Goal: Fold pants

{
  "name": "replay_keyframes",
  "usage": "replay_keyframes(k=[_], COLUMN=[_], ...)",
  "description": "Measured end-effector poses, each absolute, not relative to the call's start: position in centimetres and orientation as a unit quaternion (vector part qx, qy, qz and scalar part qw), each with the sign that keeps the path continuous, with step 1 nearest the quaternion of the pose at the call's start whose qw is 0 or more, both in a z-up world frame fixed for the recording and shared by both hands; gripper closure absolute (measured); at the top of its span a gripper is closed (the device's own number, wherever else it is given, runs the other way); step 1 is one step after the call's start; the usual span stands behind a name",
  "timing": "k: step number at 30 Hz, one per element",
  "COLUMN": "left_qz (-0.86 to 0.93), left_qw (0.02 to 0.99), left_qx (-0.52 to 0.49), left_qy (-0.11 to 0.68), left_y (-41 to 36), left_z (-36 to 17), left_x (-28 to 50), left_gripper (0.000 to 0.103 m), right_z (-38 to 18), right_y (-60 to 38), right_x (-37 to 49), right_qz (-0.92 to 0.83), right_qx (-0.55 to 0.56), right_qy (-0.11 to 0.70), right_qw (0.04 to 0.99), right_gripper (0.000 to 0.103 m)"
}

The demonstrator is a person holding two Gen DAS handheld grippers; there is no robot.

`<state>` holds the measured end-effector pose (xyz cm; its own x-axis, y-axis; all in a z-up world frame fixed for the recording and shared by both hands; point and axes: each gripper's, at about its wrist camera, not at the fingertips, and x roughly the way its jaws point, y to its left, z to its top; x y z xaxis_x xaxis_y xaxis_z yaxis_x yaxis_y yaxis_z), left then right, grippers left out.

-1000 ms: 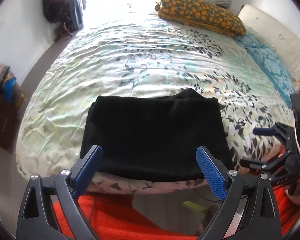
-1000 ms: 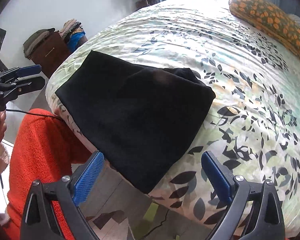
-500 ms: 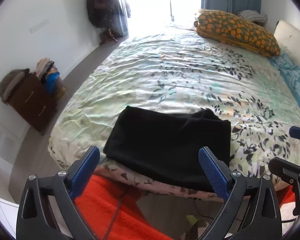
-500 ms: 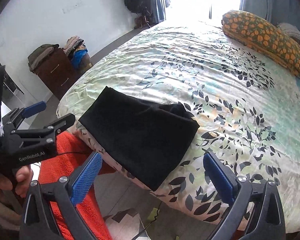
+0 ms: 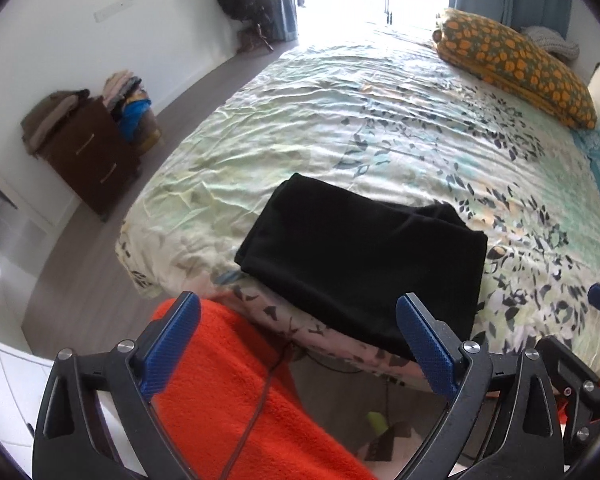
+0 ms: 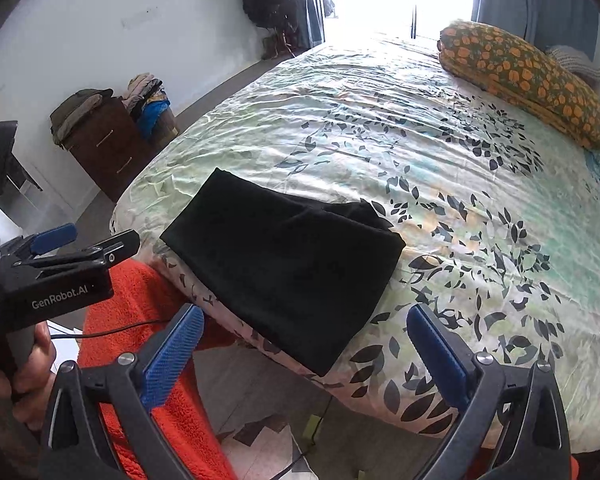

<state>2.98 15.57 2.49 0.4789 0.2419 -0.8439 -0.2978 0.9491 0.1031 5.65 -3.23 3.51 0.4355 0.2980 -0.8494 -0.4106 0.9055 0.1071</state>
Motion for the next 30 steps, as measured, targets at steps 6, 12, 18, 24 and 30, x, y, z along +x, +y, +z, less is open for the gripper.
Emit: replay_keyframes(k=[6, 12, 18, 24, 30], left_qz=[0.154, 0.155, 0.157, 0.157, 0.157], left_qw=[0.855, 0.851, 0.850, 0.848, 0.848], left_qx=[-0.032, -0.036, -0.038, -0.036, -0.037], left_qy=[0.494, 0.500, 0.501, 0.504, 0.504], left_y=[16.2, 16.6, 17.1, 17.2, 17.1], left_z=[2.8, 2.8, 2.8, 2.6, 2.5], left_x=[2.4, 2.3, 2.3, 2.3, 2.2], left_gripper=[0.004, 0.004, 0.004, 0.004, 0.004], right_z=[3.8, 3.9, 3.5, 3.3, 3.3], right_y=[-1.9, -0.8, -0.7, -0.6, -0.5], right_x=[5.5, 5.2, 5.2, 5.2, 5.2], right_qz=[0.218, 0.226, 0.220, 0.218, 0.219], right_qx=[-0.065, -0.077, -0.080, -0.083, -0.089], right_qy=[0.487, 0.487, 0.495, 0.497, 0.494], right_qw=[0.843, 0.840, 0.837, 0.836, 0.837], right_gripper=[0.002, 0.002, 0.002, 0.002, 0.002])
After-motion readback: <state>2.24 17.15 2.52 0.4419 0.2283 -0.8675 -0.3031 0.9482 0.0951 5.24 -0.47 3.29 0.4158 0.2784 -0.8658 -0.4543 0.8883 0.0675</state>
